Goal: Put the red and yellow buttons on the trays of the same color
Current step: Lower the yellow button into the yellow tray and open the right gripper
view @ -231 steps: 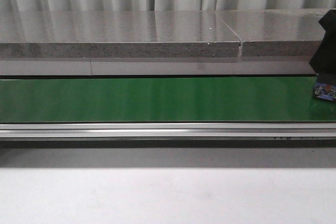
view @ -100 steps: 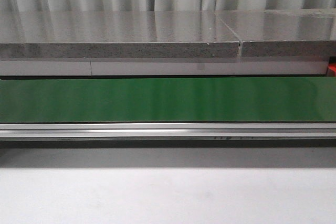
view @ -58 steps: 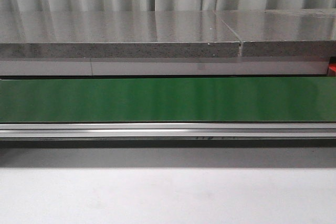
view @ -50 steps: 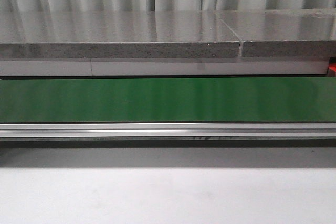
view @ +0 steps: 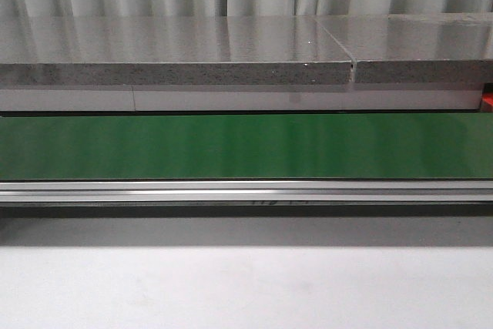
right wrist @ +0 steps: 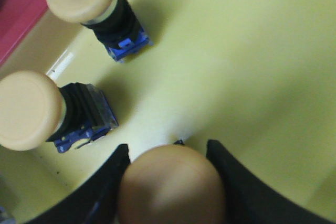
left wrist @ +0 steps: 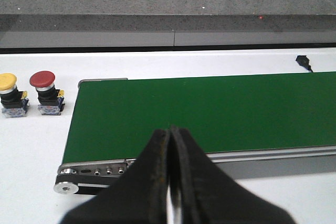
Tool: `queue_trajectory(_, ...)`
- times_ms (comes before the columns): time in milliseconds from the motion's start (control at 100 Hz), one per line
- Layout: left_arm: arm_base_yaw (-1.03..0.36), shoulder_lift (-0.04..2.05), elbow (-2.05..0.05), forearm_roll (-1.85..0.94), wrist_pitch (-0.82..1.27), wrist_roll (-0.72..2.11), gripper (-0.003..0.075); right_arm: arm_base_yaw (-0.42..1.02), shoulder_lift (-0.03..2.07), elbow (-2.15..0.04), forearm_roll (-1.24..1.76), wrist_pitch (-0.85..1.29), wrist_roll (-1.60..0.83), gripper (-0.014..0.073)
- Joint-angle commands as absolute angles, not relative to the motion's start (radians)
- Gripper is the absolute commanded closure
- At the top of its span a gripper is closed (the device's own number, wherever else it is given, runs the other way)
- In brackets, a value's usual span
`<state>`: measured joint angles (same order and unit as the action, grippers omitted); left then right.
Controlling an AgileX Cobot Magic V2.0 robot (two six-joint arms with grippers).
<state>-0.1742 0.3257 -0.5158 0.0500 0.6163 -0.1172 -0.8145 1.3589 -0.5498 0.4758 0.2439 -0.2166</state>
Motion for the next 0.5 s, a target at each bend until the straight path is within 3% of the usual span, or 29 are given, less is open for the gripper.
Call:
queue_trajectory(0, -0.185, 0.336, -0.542, 0.045, 0.540, -0.123, 0.0739, -0.814, 1.352, -0.572, 0.484, 0.194, -0.218, 0.0421)
queue_trajectory(150, -0.185, 0.336, -0.542, 0.045, 0.540, -0.123, 0.0739, -0.814, 1.371, -0.572, 0.484, 0.216, -0.218, 0.0412)
queue_trajectory(220, -0.185, 0.336, -0.542, 0.045, 0.540, -0.123, 0.0739, -0.814, 1.372, -0.572, 0.484, 0.229, -0.218, 0.0368)
queue_trajectory(410, -0.185, 0.336, -0.542, 0.045, 0.540, -0.123, 0.0739, -0.814, 1.372, -0.574, 0.484, 0.234, -0.218, 0.0075)
queue_trajectory(490, -0.185, 0.336, -0.542, 0.045, 0.540, -0.123, 0.0739, -0.814, 1.371, -0.581, 0.487, 0.240, -0.218, -0.0007)
